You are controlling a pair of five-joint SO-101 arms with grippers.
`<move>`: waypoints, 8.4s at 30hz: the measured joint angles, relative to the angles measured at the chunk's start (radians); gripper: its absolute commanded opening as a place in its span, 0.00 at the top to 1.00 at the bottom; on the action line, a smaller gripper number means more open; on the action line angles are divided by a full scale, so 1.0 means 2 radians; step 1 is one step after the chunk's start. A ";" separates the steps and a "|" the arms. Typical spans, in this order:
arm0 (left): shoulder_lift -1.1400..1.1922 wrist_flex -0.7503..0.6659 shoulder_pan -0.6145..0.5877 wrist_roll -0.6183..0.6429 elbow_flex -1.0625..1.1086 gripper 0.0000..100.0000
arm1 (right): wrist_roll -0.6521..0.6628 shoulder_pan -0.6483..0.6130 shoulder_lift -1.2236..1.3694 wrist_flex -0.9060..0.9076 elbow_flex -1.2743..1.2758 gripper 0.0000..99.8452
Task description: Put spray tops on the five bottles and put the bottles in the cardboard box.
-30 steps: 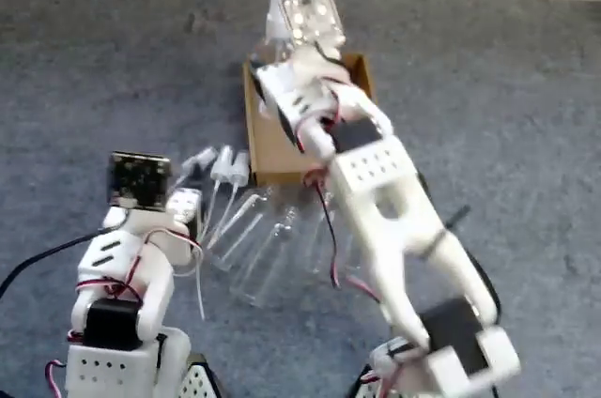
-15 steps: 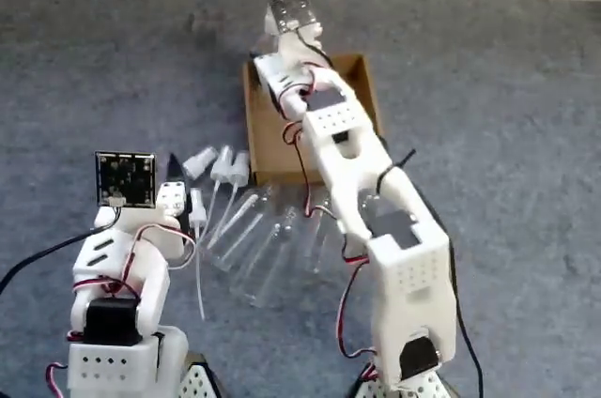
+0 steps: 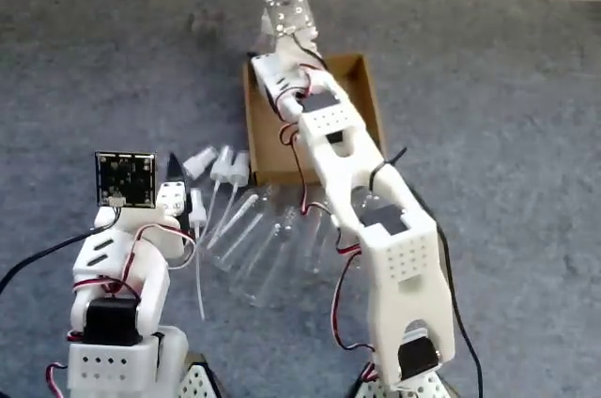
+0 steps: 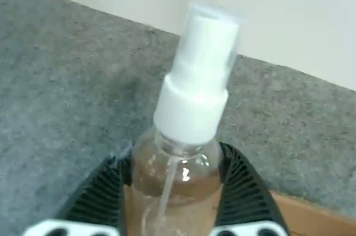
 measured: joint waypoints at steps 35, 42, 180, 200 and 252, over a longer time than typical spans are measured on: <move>0.000 0.000 0.000 0.000 0.000 0.99 | 0.043 -0.022 0.000 0.047 0.000 0.75; 0.000 0.000 0.000 0.000 0.000 0.99 | 0.044 -0.024 0.000 0.050 0.000 0.75; 0.983 0.195 -0.069 -0.290 -0.689 1.00 | 0.321 0.473 -0.363 0.392 0.494 0.99; 0.577 0.305 -0.031 -0.122 -0.402 1.00 | 0.168 0.444 -0.359 0.424 0.425 0.81; 0.489 0.231 -0.012 -0.117 -0.274 1.00 | 0.031 0.413 -0.053 0.664 0.014 0.76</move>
